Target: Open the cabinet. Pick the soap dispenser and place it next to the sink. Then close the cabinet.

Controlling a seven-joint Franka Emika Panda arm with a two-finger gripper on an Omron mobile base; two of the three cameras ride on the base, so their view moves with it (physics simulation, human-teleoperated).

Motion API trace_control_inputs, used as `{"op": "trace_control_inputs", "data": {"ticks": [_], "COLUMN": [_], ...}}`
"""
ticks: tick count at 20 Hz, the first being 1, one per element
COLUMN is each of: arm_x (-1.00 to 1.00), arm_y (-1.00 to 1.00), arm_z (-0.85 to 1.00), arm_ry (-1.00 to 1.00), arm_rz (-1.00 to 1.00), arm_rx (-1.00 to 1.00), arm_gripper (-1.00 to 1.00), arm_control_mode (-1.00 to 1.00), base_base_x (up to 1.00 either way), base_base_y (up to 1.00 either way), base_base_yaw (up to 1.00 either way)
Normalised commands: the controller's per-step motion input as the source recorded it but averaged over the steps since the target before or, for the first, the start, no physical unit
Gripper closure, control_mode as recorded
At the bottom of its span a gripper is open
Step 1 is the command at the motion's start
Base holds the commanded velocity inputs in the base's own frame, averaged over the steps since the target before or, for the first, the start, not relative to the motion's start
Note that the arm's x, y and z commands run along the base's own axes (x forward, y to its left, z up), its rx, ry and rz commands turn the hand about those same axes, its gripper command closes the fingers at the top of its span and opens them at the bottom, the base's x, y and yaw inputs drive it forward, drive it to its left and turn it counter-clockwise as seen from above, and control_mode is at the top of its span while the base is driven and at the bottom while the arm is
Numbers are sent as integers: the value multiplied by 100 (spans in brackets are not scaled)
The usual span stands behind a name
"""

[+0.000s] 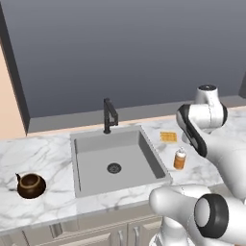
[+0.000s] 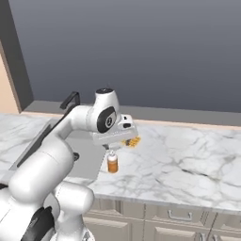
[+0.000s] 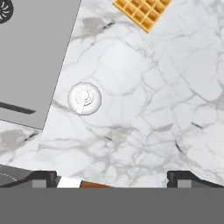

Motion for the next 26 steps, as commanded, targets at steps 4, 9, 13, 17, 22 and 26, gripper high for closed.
{"op": "trace_control_inputs", "data": {"ticks": [4,9,13,17,22,26], "arm_x": [0,0,0,0,0,0], "arm_y": [0,0,0,0,0,0], "arm_z": [0,0,0,0,0,0], "arm_ry": [0,0,0,0,0,0], "arm_rz": [0,0,0,0,0,0], "arm_rx": [0,0,0,0,0,0], "arm_gripper": [-100,-100,-100,-100,-100,-100], "arm_control_mode": [100,100,100,100,100,100], "base_base_x": [-41,-14,-60,-100,-100,-100], "base_base_y": [-8,0,0,0,0,29], "base_base_yaw": [-22,-15,-10,0,8,24]}}
